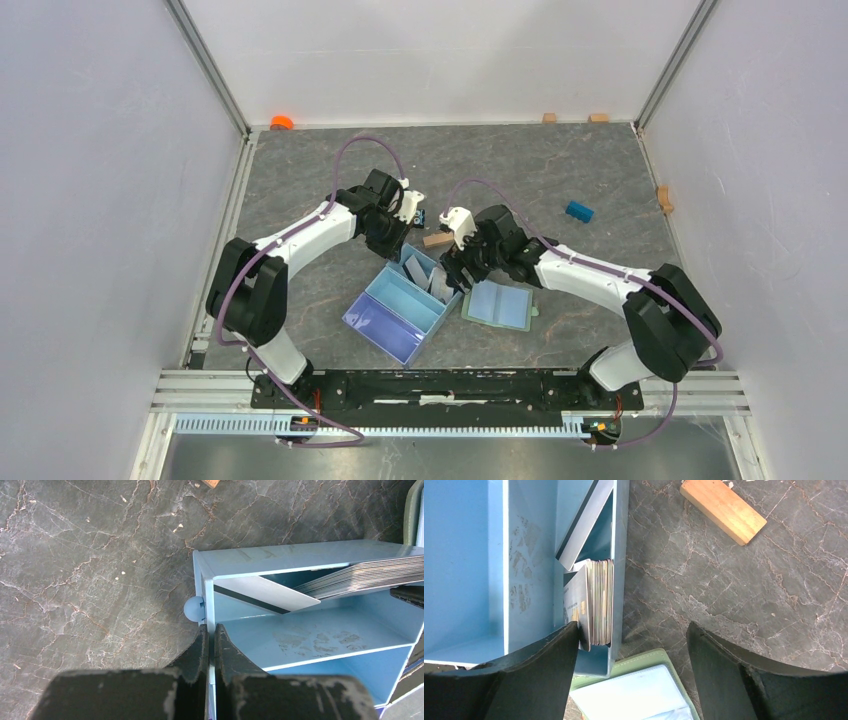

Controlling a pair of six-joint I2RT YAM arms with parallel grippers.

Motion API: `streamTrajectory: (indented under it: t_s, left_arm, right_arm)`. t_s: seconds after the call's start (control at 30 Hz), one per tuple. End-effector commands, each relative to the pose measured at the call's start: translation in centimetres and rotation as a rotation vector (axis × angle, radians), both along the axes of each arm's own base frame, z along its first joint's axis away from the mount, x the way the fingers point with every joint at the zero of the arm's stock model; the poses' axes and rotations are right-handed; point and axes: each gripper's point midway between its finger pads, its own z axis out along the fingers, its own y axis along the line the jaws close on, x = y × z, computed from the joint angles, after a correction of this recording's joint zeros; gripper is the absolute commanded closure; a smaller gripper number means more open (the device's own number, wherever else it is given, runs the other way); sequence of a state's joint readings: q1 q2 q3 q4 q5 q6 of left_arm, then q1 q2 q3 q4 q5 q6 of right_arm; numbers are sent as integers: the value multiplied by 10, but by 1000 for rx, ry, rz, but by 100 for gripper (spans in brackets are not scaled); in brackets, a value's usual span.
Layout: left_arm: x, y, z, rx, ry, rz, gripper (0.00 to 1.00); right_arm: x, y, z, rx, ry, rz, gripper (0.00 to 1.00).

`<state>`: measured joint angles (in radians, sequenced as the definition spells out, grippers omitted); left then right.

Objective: Put the credit cards into the card holder
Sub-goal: Pick up the credit card from the storage box.

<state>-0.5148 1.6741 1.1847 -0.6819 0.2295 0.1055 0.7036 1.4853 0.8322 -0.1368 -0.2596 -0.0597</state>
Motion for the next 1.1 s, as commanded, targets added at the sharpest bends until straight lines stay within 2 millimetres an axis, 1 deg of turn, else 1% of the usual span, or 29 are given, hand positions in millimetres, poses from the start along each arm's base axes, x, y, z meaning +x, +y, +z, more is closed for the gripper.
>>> streamTrajectory:
  t_s: [0.0, 0.2, 0.4, 0.5, 0.67, 0.83, 1.07]
  left_arm:
    - [-7, 1, -4, 25, 22, -12, 98]
    - [-6, 0, -4, 21, 24, -12, 98]
    - [-7, -1, -4, 15, 29, -13, 98]
    - [-7, -1, -3, 15, 29, -14, 98]
    - [-7, -1, -2, 14, 24, -14, 98]
    - [-6, 0, -2, 17, 21, -13, 98]
    - [-6, 0, -2, 18, 21, -14, 98]
  right_arm:
    - [6, 6, 18, 35, -45, 40, 17]
    - [4, 13, 17, 62, -29, 58, 18]
    - [8, 25, 17, 87, -12, 72, 17]
    - [12, 27, 15, 84, -11, 66, 17]
    - [23, 20, 11, 41, -32, -4, 19]
    - [29, 14, 19, 28, -66, -44, 21]
    - [33, 10, 29, 19, -93, -52, 27]
